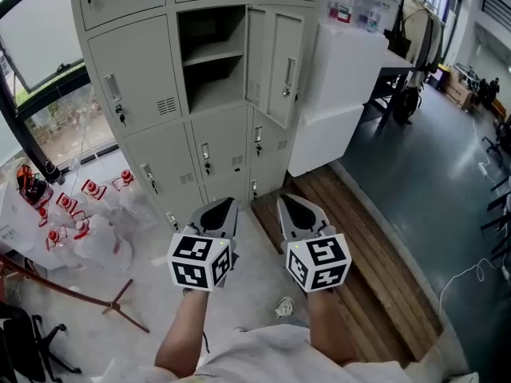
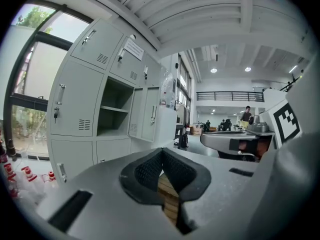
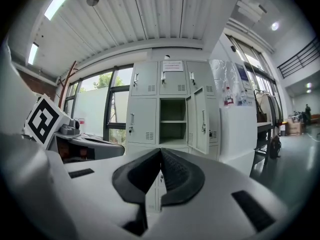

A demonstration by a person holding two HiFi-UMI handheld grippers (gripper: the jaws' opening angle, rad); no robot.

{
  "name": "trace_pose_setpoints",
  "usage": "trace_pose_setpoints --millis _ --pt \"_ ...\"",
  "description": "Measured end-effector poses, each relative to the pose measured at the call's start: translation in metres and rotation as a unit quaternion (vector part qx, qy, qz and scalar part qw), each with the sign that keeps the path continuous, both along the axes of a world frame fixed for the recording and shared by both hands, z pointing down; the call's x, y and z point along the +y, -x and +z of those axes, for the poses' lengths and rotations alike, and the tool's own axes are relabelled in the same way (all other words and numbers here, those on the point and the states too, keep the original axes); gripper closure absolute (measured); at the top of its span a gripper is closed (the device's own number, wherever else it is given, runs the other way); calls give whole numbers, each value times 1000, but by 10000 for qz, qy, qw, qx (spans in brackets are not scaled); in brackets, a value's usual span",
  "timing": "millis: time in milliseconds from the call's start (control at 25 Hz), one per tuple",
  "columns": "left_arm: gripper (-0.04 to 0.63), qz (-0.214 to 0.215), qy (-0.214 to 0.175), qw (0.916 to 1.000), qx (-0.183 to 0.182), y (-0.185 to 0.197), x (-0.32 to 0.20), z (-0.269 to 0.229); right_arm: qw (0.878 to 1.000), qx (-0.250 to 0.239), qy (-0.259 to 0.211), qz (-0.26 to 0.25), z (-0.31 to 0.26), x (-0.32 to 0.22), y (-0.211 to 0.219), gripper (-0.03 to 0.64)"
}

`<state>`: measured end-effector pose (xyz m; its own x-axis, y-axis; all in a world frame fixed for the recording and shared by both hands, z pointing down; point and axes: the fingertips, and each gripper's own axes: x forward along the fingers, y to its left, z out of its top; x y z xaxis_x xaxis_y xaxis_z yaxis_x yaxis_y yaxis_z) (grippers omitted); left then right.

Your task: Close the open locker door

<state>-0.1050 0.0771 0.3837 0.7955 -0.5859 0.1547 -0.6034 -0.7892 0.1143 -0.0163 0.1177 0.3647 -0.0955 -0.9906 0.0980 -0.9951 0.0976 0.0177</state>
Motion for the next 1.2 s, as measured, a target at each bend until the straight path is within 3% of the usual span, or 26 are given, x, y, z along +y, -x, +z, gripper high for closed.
trace_pose_setpoints --millis 320,960,1200 --pt "589 -47 -55 9999 -139 -44 -39 6 9999 -46 -72 -84 7 -43 -45 612" --pt "588 -198 -90 9990 -393 -172 -146 -1 9990 -262 -110 -331 4 -157 -170 612" --pt "588 -284 -69 9985 -457 -204 -174 -1 9977 -262 -163 -598 -3 -189 -196 612"
